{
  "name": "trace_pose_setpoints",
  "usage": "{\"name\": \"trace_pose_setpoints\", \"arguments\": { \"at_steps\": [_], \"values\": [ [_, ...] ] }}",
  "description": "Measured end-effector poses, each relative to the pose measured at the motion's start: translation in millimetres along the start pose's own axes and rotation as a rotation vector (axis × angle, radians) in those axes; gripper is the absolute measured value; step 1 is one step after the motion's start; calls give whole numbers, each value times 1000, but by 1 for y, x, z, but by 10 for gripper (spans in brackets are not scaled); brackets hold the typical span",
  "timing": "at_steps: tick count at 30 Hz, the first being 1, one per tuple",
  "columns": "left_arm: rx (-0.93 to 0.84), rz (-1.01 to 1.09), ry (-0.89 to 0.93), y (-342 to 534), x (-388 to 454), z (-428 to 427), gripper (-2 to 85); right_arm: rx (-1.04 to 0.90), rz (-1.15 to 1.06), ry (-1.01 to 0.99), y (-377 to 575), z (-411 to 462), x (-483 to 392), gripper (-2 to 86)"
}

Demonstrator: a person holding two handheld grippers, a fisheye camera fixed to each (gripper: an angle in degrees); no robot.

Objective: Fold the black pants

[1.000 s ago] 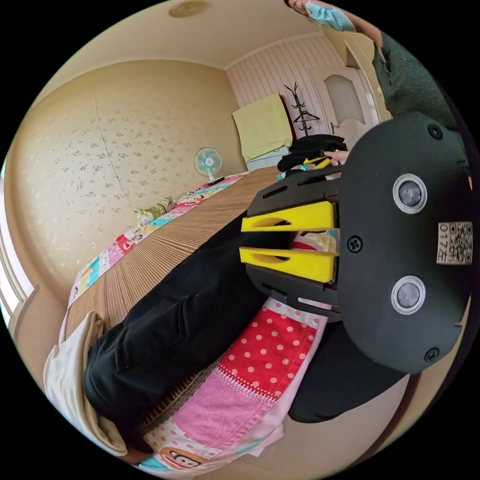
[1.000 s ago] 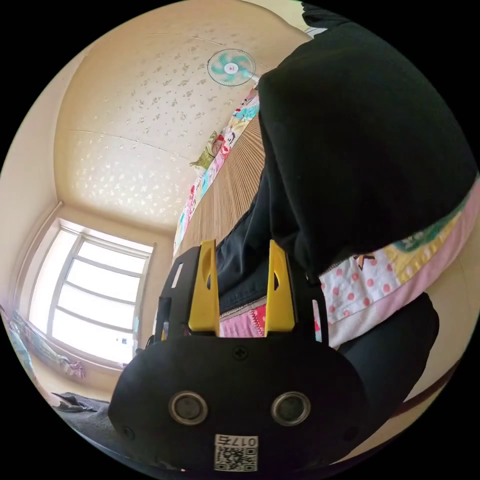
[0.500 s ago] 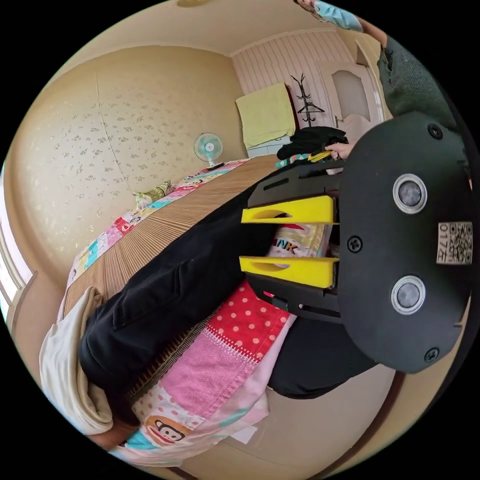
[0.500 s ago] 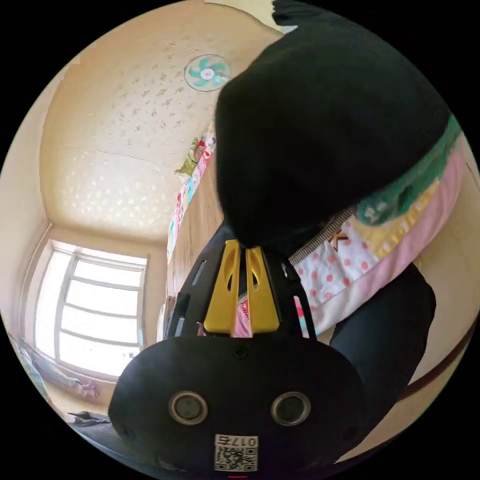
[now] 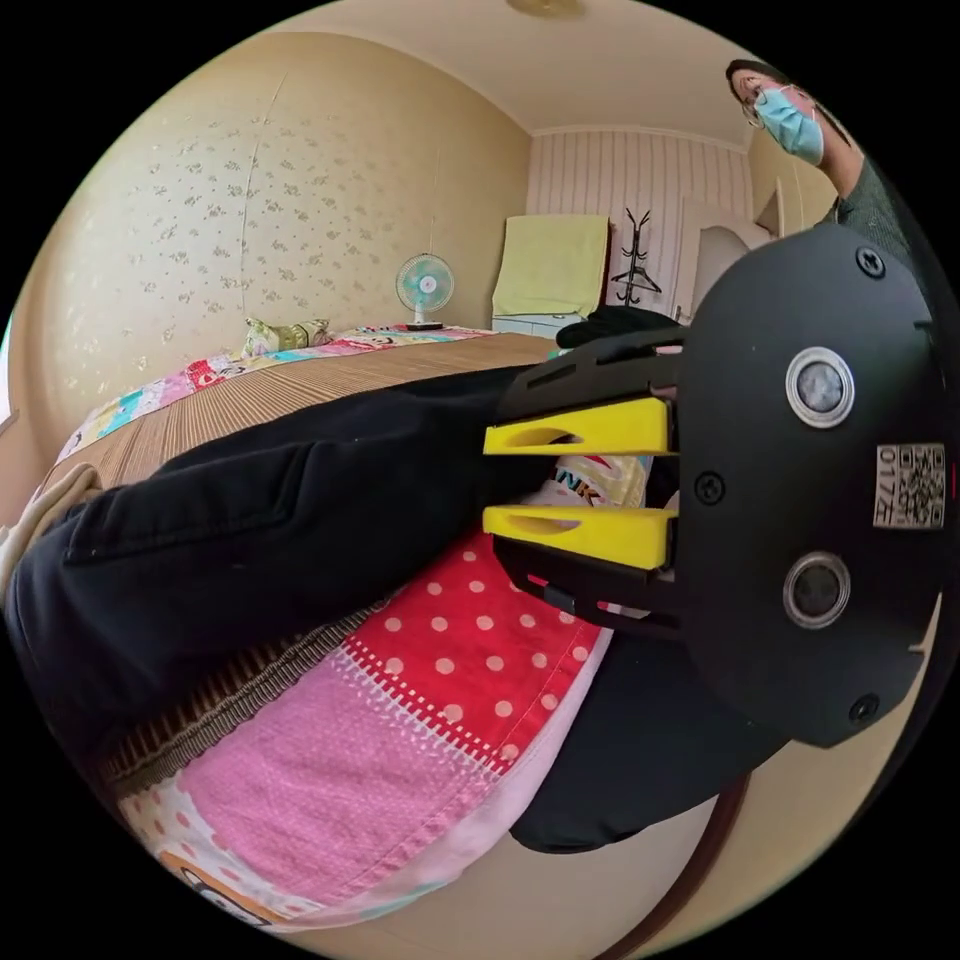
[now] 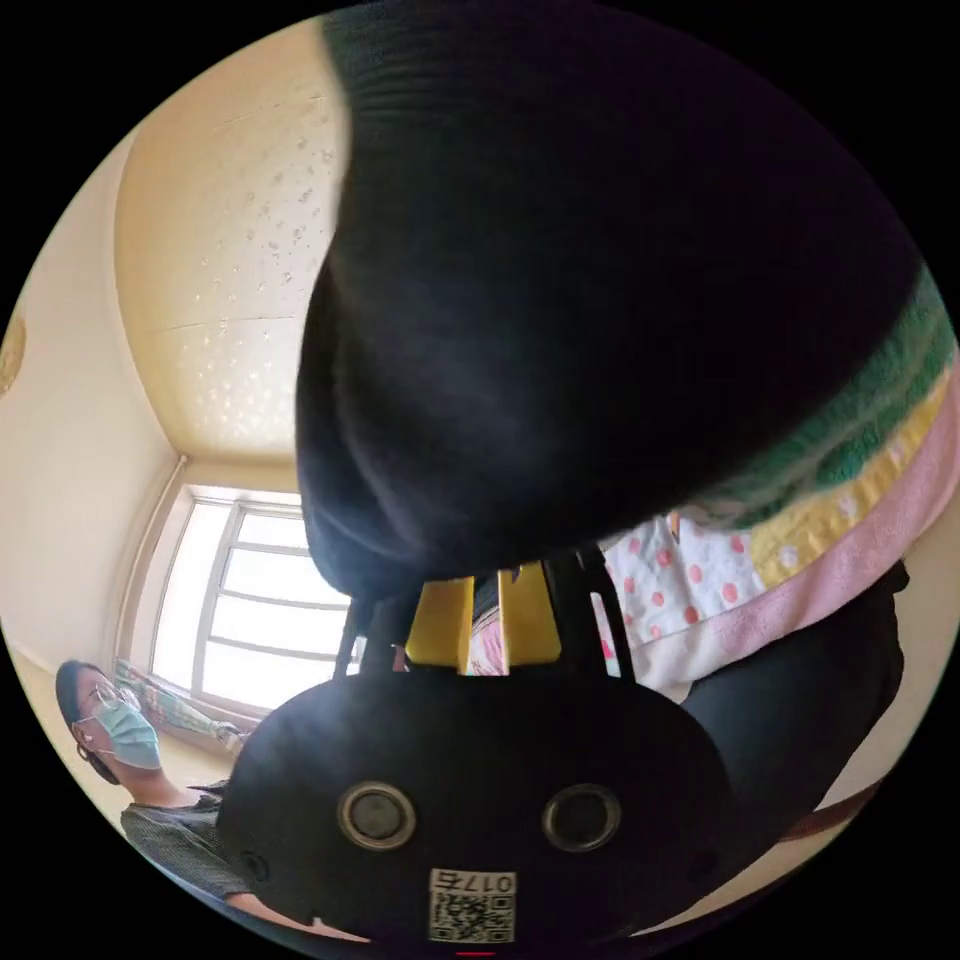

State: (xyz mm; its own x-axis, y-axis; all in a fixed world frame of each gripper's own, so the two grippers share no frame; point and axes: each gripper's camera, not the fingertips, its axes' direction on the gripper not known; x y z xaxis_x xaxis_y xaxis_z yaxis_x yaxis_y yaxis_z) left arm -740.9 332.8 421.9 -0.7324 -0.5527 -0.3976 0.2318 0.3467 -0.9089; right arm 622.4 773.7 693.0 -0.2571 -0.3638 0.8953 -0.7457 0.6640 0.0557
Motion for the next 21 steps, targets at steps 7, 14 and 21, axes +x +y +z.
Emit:
{"name": "trace_pose_setpoints", "arguments": {
  "at_steps": [7,14,21],
  "values": [
    [75,60,231,-3,-12,-57,0,129,-214,47,12,-12,-72,-2],
    [98,53,287,-24,-8,-87,7,92,-191,-33,-5,12,-83,0],
    [53,19,82,-22,-25,-93,41,79,-252,239,-1,18,-89,-1]
  ]
}}
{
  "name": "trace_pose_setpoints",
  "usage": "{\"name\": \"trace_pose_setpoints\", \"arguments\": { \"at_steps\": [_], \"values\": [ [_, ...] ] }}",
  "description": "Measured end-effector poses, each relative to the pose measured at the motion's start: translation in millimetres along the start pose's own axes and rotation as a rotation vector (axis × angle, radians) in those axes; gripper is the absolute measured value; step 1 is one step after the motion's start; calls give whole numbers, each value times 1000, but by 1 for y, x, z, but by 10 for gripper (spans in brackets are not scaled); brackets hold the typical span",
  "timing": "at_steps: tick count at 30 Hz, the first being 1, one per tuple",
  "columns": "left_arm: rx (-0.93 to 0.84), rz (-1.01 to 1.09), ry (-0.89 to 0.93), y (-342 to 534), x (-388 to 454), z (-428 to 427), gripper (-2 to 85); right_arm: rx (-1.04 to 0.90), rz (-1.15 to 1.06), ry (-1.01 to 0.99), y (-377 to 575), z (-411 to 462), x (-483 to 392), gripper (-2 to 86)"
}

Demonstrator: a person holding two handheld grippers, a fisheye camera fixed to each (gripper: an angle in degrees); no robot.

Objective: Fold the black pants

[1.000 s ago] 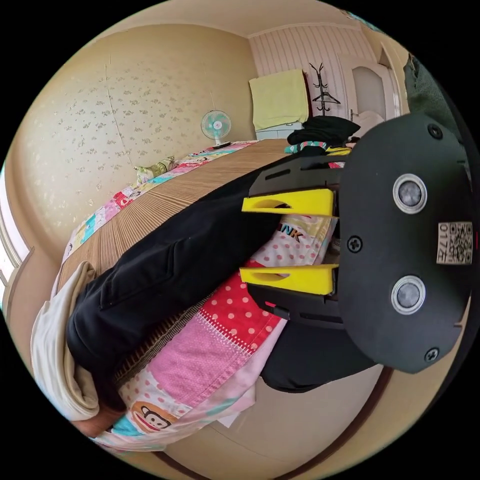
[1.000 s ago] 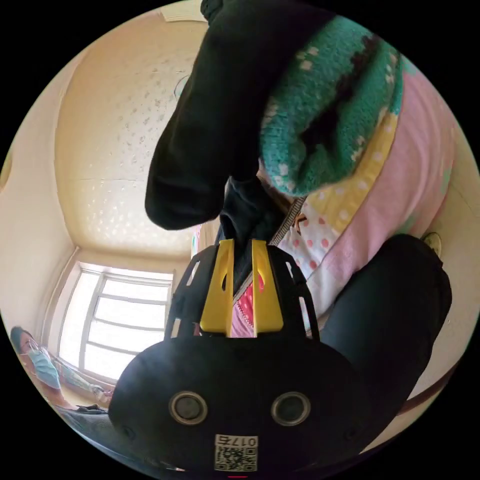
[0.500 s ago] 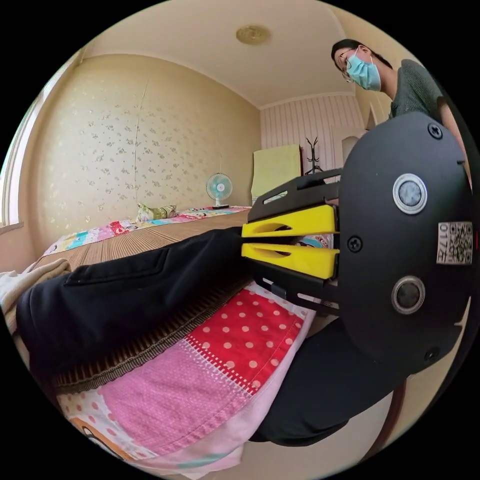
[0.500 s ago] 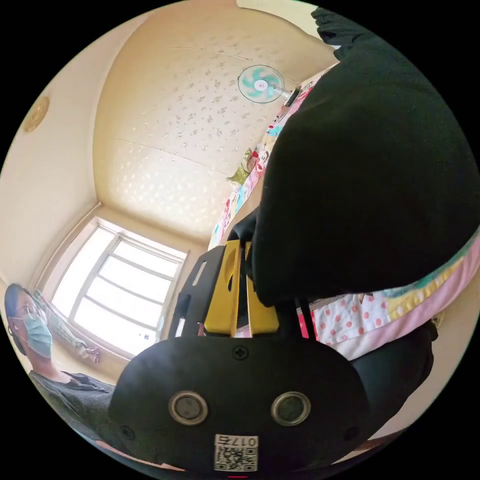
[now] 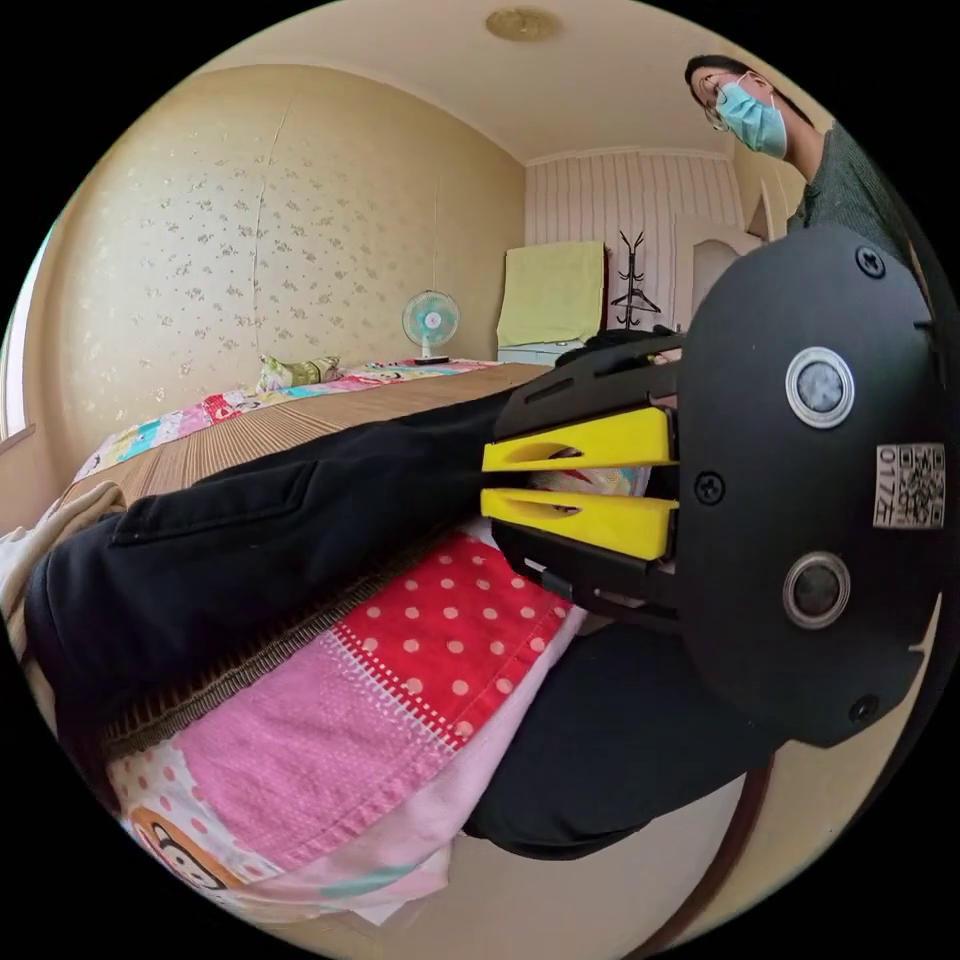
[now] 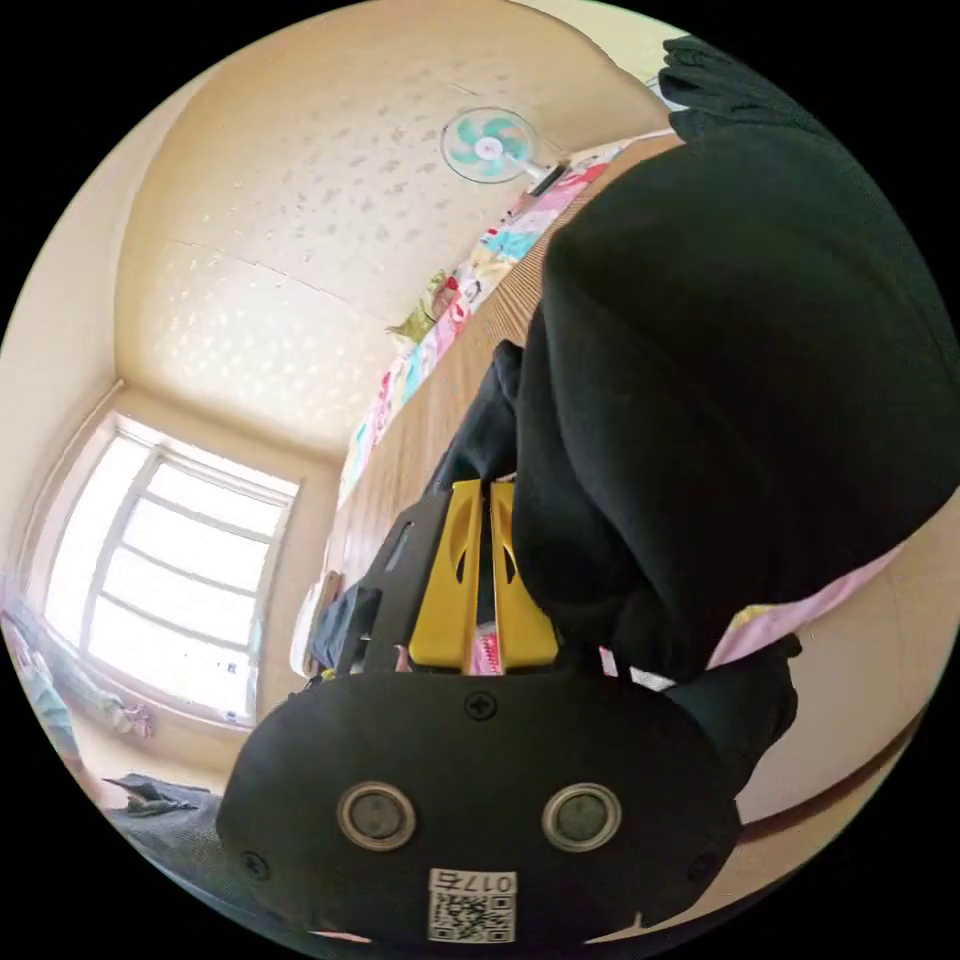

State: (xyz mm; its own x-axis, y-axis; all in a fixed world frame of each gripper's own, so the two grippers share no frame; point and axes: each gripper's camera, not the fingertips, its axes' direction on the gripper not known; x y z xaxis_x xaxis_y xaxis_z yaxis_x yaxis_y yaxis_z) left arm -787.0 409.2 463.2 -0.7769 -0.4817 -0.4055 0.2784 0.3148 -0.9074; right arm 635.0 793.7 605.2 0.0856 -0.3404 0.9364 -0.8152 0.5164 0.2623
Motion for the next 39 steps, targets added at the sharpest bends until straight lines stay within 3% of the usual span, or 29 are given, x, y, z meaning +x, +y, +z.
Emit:
{"name": "trace_pose_setpoints", "arguments": {
  "at_steps": [4,10,16,20,23,26,28,32,35,39],
  "values": [
    [79,-11,-41,7,-11,-19,85,-149,82,299,25,48,31,10],
    [255,27,-77,-30,-9,-76,158,-61,113,177,38,41,50,16],
    [364,-90,-17,-94,-48,-101,199,-97,125,52,51,40,65,6],
    [353,-126,-46,-130,-57,-104,177,-106,134,60,60,36,72,4],
    [300,-76,-78,-145,-48,-102,86,-105,151,19,62,38,82,4],
    [317,178,143,-142,-36,-112,73,-101,158,-11,61,44,88,4],
    [334,231,248,-132,-51,-118,79,-102,151,-24,62,50,90,4],
    [423,-139,224,-94,-131,-116,135,-137,149,-40,64,71,97,4],
    [442,-83,271,-86,-141,-112,177,-160,143,-53,65,83,101,3],
    [358,-75,150,-101,-121,-88,195,-156,113,-43,67,92,98,2]
  ]
}}
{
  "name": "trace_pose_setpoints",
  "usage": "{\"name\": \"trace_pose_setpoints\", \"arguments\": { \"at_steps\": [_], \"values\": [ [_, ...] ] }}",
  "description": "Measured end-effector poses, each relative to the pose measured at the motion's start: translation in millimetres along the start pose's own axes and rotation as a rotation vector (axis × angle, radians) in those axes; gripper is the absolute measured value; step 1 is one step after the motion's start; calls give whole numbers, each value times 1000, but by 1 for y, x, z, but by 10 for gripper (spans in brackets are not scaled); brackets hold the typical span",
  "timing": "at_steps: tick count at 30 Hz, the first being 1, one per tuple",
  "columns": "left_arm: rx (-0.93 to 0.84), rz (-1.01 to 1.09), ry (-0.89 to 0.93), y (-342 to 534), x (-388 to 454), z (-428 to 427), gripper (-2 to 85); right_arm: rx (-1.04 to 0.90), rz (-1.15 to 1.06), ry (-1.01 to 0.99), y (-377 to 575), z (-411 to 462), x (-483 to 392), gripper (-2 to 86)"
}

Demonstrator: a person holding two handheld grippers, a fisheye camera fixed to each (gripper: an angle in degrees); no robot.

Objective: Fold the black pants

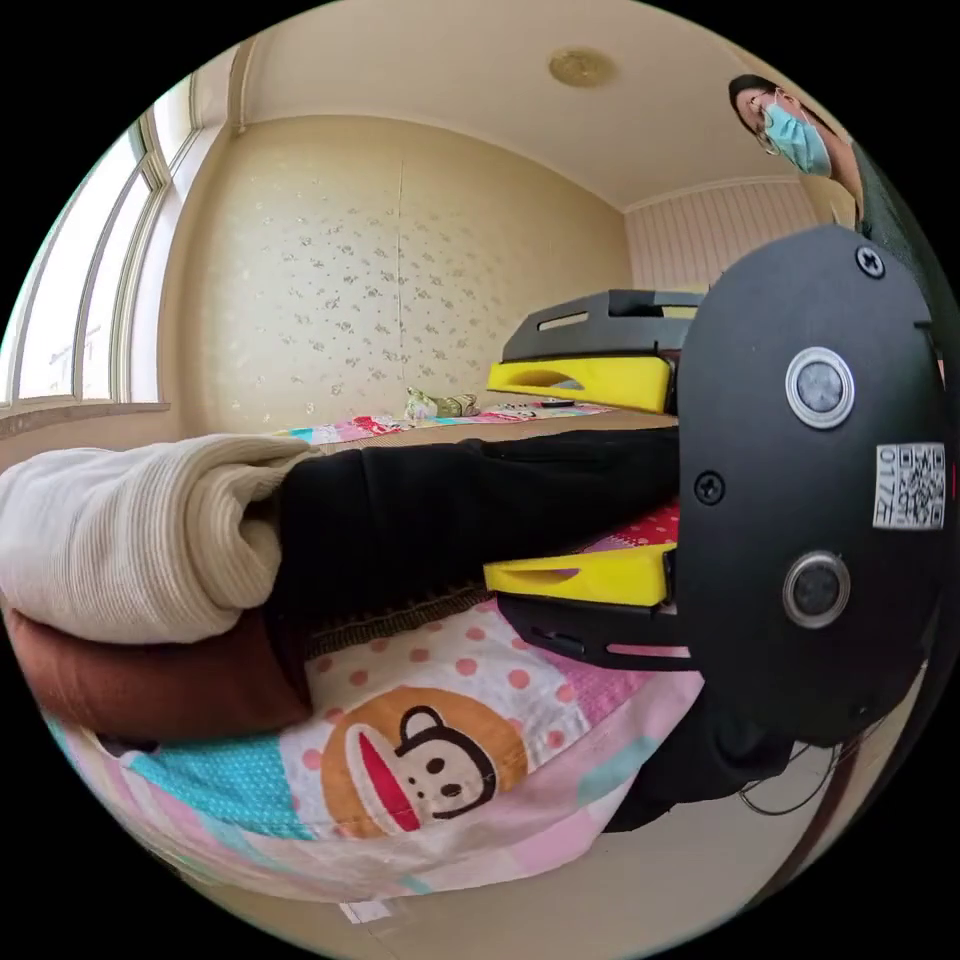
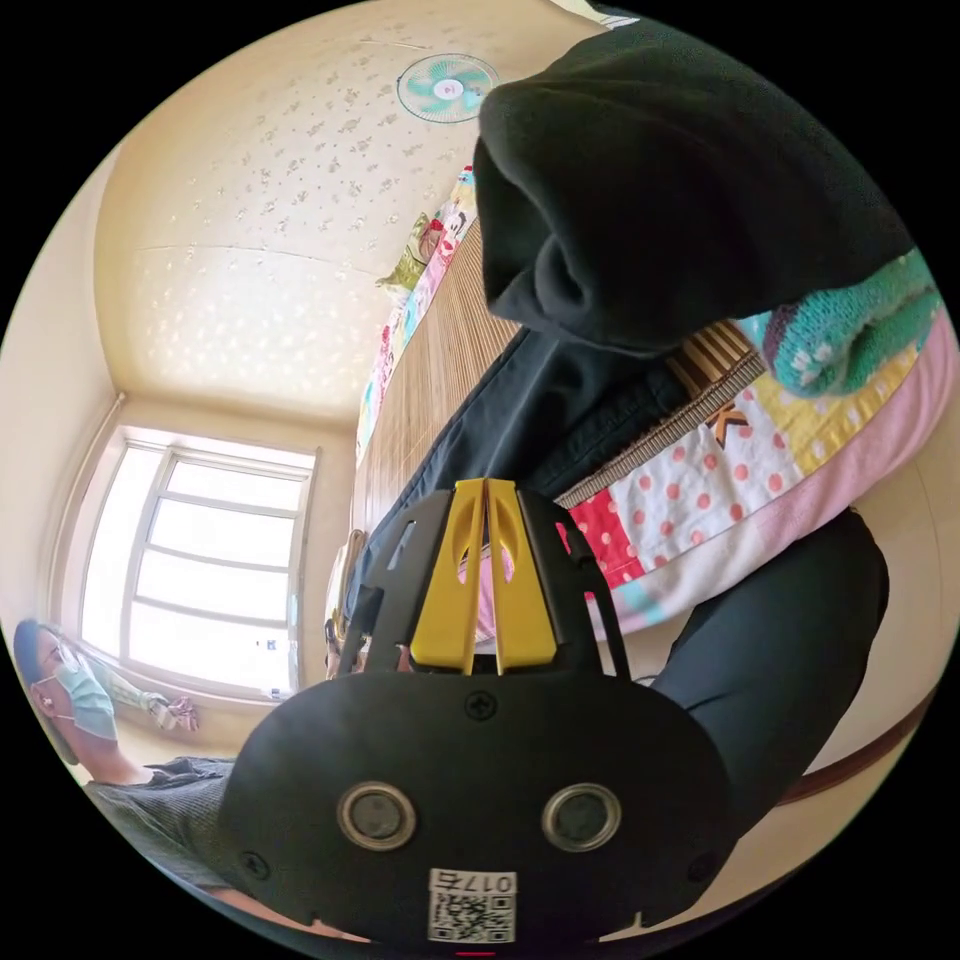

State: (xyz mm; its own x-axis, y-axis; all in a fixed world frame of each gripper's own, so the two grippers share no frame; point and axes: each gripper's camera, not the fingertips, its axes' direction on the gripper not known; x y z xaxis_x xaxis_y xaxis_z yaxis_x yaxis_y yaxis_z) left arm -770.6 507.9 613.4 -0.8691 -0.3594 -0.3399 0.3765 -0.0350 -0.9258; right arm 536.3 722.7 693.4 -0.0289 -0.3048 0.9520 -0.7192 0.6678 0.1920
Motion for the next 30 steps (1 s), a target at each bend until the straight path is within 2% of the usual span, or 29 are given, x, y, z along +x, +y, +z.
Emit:
{"name": "trace_pose_setpoints", "arguments": {
  "at_steps": [3,4,7,8,13,15,18,19,21,24,26,30],
  "values": [
    [-49,-72,-156,1,2,25,122,3,-33,5,1,7,-2,2],
    [-54,-73,-153,3,2,29,106,-5,-37,-2,1,11,1,2],
    [-33,56,6,30,25,38,54,-19,-33,-36,4,17,13,2],
    [-34,155,43,47,46,42,48,-18,-31,-41,6,17,19,2],
    [-111,703,-50,159,168,85,40,-4,-9,-51,9,17,45,4],
    [-196,910,-61,236,205,129,43,-3,-5,-58,11,19,54,4],
    [-382,1050,-55,329,211,207,56,10,-1,-80,16,27,68,5],
    [-428,1065,-60,345,208,224,60,4,-3,-89,18,32,72,5],
    [-630,1046,-119,400,186,292,80,-18,-2,-97,20,41,79,5],
    [-768,1092,-148,451,168,334,88,-35,-13,-126,28,50,88,7],
    [-737,1097,-130,461,162,335,87,-59,-27,-132,36,56,94,12],
    [-594,962,-193,432,137,325,103,-167,-96,-195,48,80,96,31]
  ]
}}
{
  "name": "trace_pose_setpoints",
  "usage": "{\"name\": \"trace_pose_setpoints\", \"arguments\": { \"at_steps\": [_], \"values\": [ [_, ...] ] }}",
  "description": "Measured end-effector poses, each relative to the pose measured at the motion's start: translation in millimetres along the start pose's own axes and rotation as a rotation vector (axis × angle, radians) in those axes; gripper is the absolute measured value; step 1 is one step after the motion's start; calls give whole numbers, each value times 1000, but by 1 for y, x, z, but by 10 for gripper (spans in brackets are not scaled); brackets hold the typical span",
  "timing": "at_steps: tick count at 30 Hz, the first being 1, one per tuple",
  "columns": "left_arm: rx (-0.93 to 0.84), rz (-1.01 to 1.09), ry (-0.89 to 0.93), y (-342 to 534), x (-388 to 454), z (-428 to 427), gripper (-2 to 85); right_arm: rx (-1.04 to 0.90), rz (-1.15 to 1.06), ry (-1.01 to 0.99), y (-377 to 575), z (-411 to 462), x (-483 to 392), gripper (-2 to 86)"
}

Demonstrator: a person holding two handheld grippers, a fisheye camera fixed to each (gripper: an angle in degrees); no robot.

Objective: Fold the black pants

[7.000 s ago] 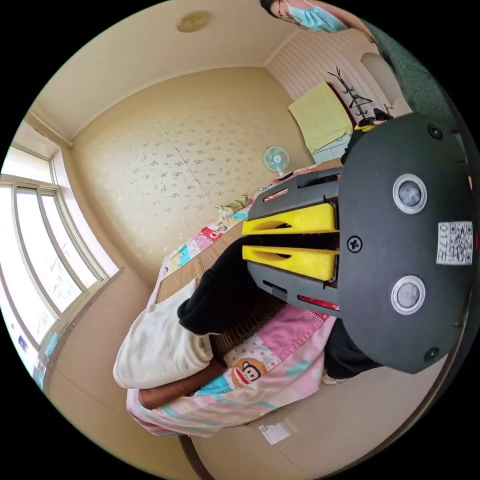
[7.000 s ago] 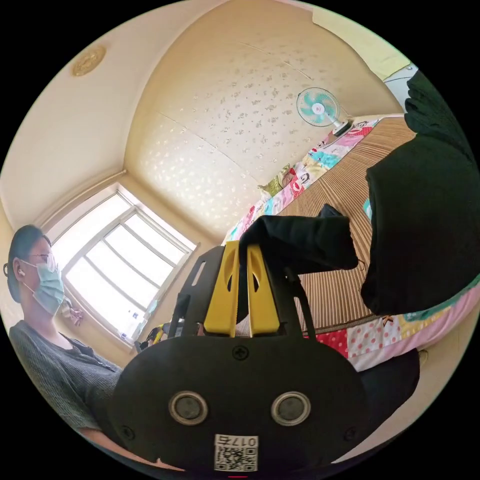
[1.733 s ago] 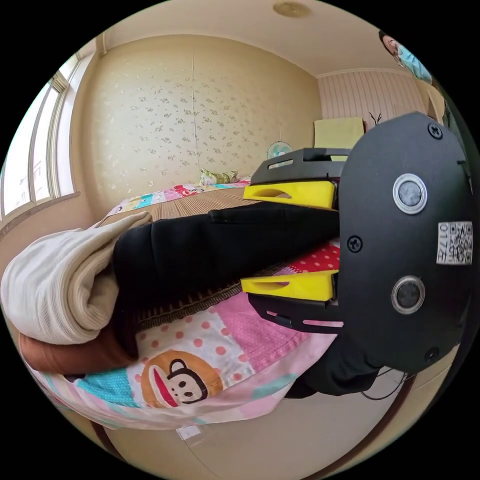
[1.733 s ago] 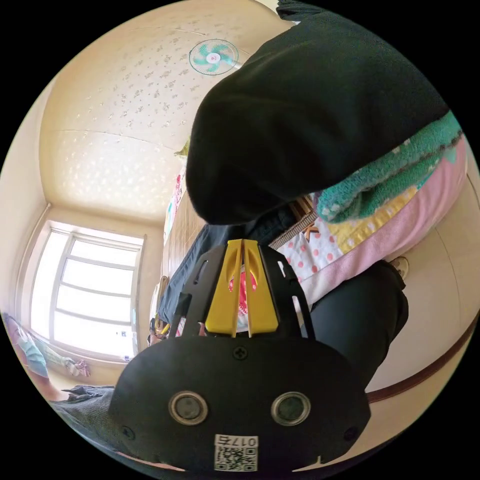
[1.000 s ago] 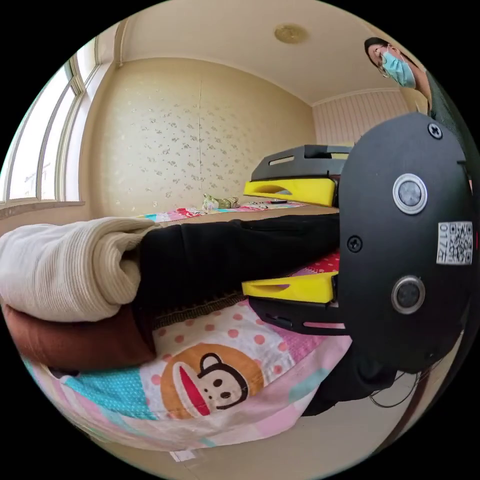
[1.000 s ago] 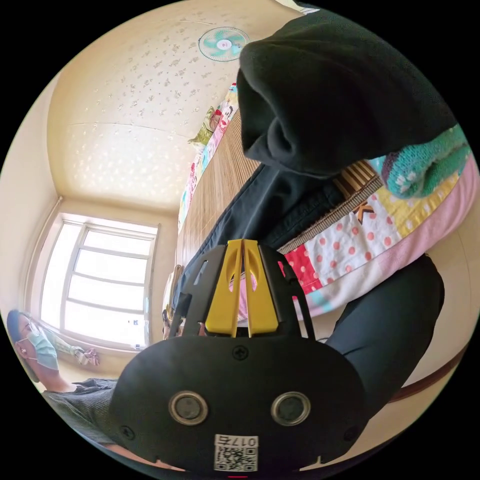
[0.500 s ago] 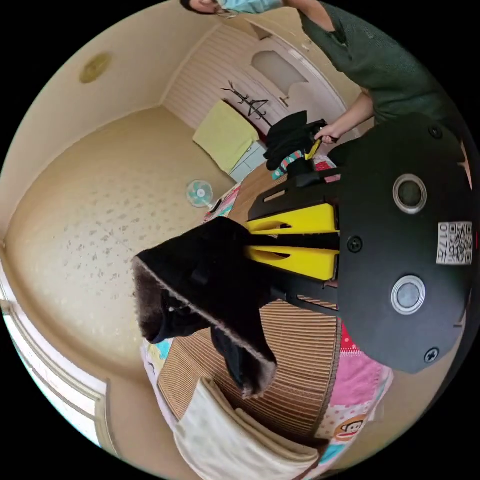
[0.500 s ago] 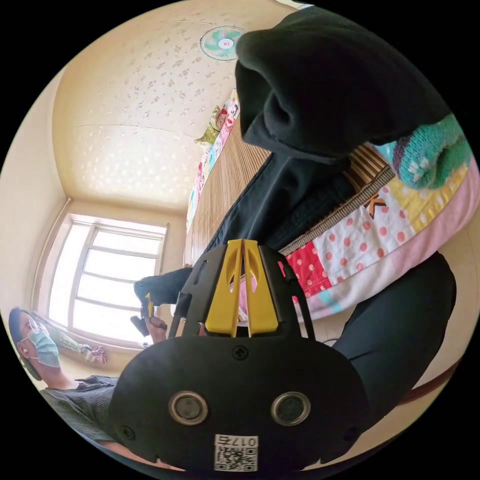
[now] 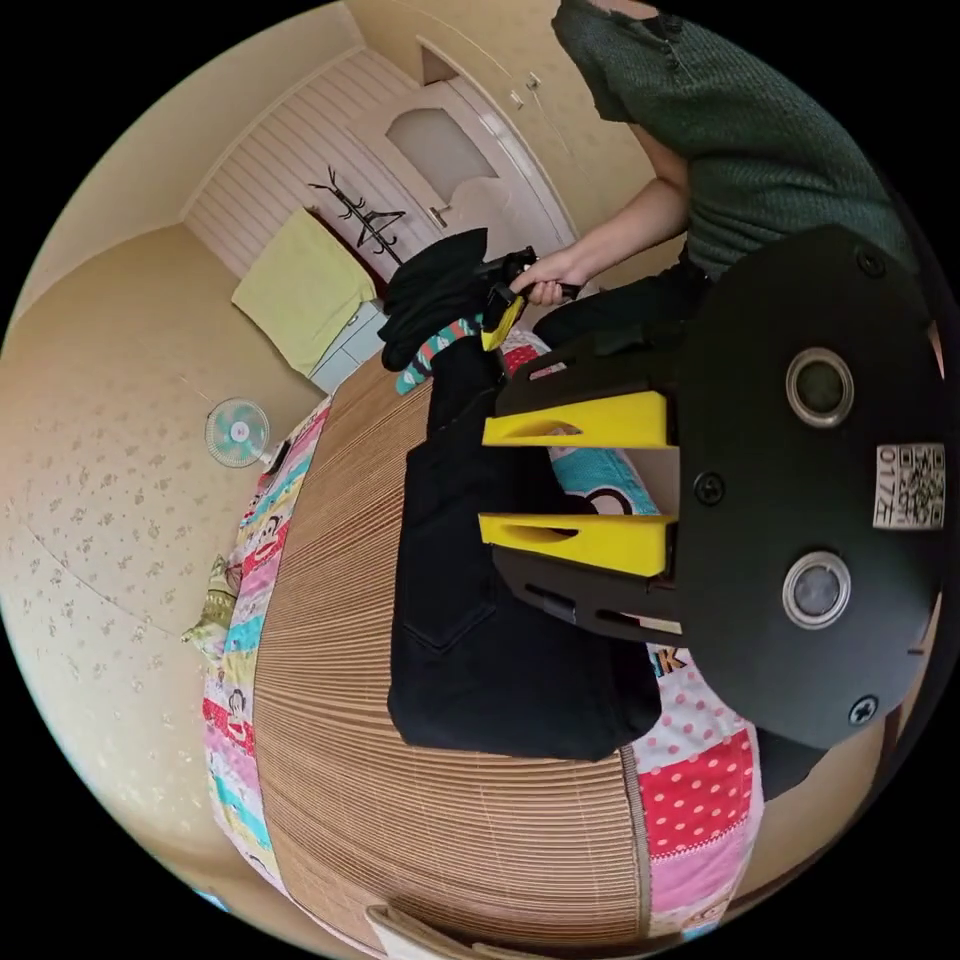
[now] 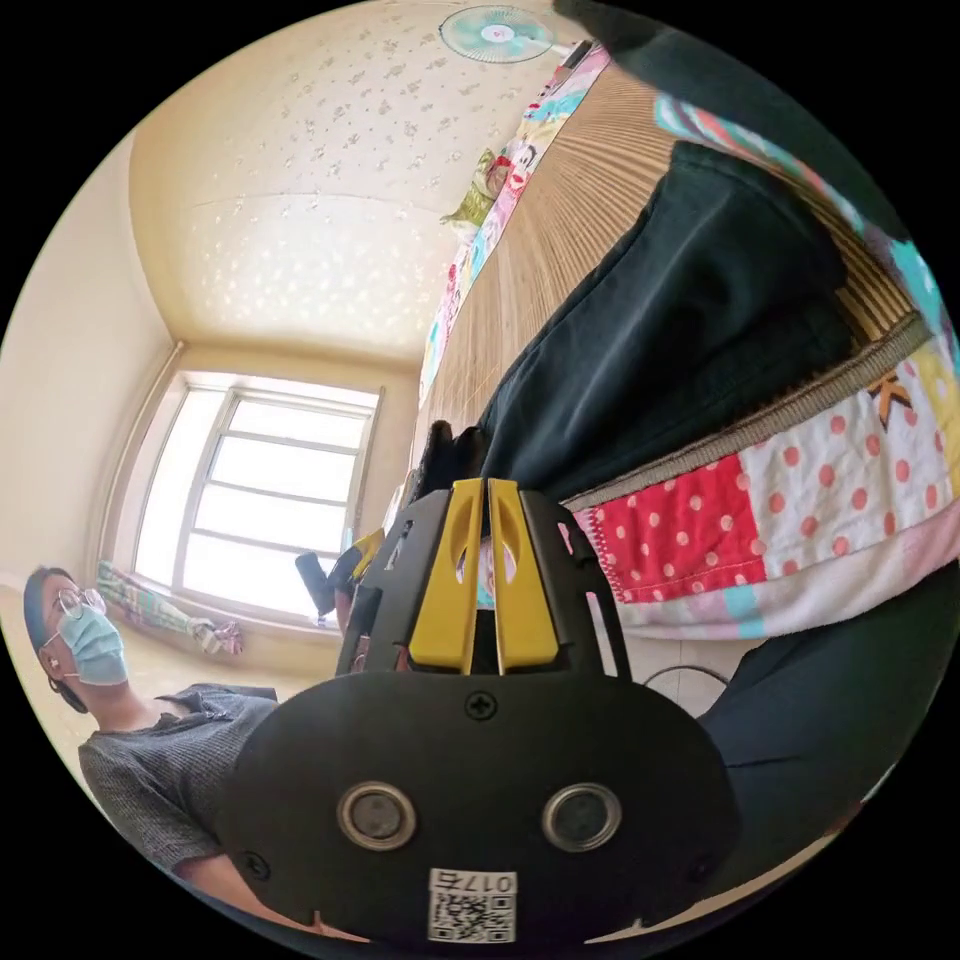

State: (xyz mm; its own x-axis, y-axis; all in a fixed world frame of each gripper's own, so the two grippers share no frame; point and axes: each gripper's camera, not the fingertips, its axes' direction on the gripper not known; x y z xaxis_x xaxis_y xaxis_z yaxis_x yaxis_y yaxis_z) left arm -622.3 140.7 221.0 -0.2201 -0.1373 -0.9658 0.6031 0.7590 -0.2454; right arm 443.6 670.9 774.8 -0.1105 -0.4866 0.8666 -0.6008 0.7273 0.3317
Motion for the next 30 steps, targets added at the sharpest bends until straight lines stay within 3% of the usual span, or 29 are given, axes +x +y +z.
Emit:
{"name": "trace_pose_setpoints", "arguments": {
  "at_steps": [3,5,7,10,12,14,17,19,23,25,27,30],
  "values": [
    [-20,-159,-177,12,-40,7,66,-119,-56,-79,5,44,-2,73],
    [-172,-224,-251,17,-67,36,11,-211,-62,-120,9,90,-1,110],
    [-285,-305,-176,22,-93,53,0,-279,-53,-143,12,127,1,124],
    [-148,-274,-90,30,-102,25,-2,-303,-108,-163,26,169,-13,115],
    [80,-223,-142,48,-99,-17,15,-252,-194,-88,39,179,-33,96],
    [189,-285,-205,64,-112,-42,60,-179,-339,51,60,191,-61,92],
    [152,-468,-210,78,-164,-53,177,-209,-401,306,76,226,-69,114],
    [111,-545,-145,84,-197,-49,196,-210,-335,418,76,243,-55,126],
    [53,-646,47,101,-248,-30,197,-350,-281,136,63,281,-14,76],
    [85,-665,54,109,-256,-37,193,-419,-268,106,56,295,-6,55],
    [92,-657,78,116,-266,-47,192,-345,-460,114,65,287,-32,45],
    [96,-673,169,127,-280,-56,184,-299,-717,431,96,305,-63,43]
  ]
}}
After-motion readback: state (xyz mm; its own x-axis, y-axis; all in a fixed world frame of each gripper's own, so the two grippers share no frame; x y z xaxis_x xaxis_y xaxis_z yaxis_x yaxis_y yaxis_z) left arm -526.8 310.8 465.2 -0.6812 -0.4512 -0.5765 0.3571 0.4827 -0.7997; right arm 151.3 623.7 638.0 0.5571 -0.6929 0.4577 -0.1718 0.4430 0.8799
